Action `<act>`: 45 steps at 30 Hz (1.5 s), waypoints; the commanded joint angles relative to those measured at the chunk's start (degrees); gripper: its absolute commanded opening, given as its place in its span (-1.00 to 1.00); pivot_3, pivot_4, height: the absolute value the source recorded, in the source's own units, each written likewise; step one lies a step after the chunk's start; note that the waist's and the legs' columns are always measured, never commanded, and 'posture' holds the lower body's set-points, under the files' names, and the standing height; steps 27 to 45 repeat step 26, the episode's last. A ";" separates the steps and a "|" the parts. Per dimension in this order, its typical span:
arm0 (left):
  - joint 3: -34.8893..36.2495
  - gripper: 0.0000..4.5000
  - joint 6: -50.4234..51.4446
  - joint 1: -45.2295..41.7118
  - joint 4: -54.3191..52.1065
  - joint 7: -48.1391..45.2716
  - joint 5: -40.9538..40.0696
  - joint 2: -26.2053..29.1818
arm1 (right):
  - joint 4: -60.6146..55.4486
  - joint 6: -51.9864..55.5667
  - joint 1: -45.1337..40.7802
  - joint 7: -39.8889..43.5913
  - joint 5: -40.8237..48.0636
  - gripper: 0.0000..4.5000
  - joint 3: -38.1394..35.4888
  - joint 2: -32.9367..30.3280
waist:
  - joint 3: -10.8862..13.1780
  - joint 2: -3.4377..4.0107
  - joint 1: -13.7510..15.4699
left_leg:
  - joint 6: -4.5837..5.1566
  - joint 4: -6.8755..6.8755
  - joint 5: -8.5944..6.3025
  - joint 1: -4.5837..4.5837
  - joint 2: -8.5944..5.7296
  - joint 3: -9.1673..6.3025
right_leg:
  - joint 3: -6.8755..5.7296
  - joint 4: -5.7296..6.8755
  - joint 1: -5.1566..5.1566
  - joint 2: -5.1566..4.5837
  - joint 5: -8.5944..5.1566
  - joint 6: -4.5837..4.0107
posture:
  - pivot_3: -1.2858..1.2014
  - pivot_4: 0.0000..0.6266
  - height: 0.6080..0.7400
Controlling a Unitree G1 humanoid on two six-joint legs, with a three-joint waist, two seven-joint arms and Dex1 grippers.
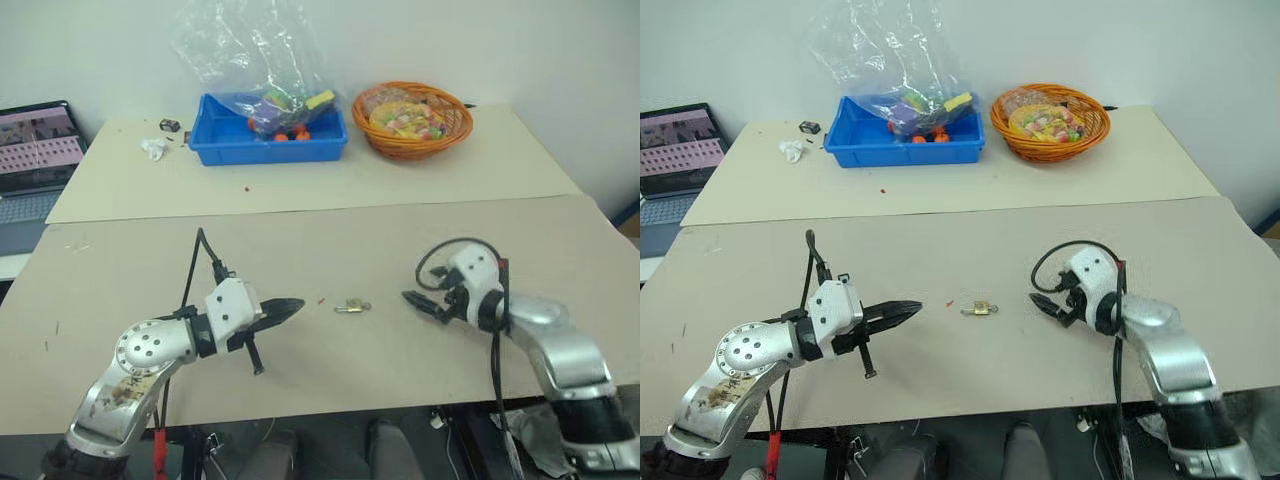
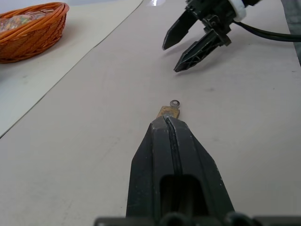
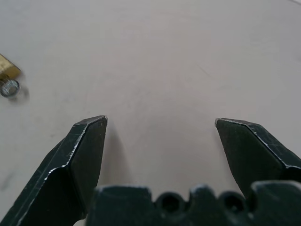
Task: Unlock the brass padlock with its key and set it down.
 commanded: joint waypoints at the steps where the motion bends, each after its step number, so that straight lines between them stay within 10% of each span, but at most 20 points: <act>1: 0.64 -1.00 -0.11 0.40 -2.82 0.81 -0.48 -0.09 | -5.30 -2.77 -0.37 -7.84 -2.26 0.94 -4.04 3.36 | 0.04 0.07 -0.18 | 0.00 -0.03 0.00 0.05 -0.01 0.04 | 0.05 0.01 0.03 -0.01 0.03 -0.03 | 0.03 -0.52 1.00; 13: 1.26 -1.00 5.36 -1.51 -1.75 7.90 -1.40 -5.11 | -5.47 1.83 -0.52 -13.25 -1.06 0.94 -6.54 7.35 | 0.04 0.07 -0.15 | 0.05 -0.04 -0.03 0.23 0.00 0.06 | 0.04 -0.09 0.23 0.08 0.06 -0.03 | 0.03 -0.52 1.00; 23: 22.39 -1.00 3.59 -3.60 18.51 43.16 1.97 -27.99 | 2.93 -1.73 -4.40 -21.61 -3.46 0.94 -11.49 9.63 | 0.01 0.11 0.14 | -0.02 -0.02 -0.01 0.31 0.20 0.08 | 0.06 -0.12 0.33 0.28 0.11 -0.09 | 0.03 -0.52 1.00; 45: 24.86 -1.00 -0.71 -5.99 22.58 46.38 4.35 -27.74 | 7.90 -3.99 -7.24 -22.46 -4.13 0.94 -11.91 9.67 | 0.01 0.11 0.40 | -0.05 -0.02 0.00 0.30 0.21 0.08 | 0.05 -0.11 0.31 0.30 0.11 -0.09 | 0.03 -0.52 1.00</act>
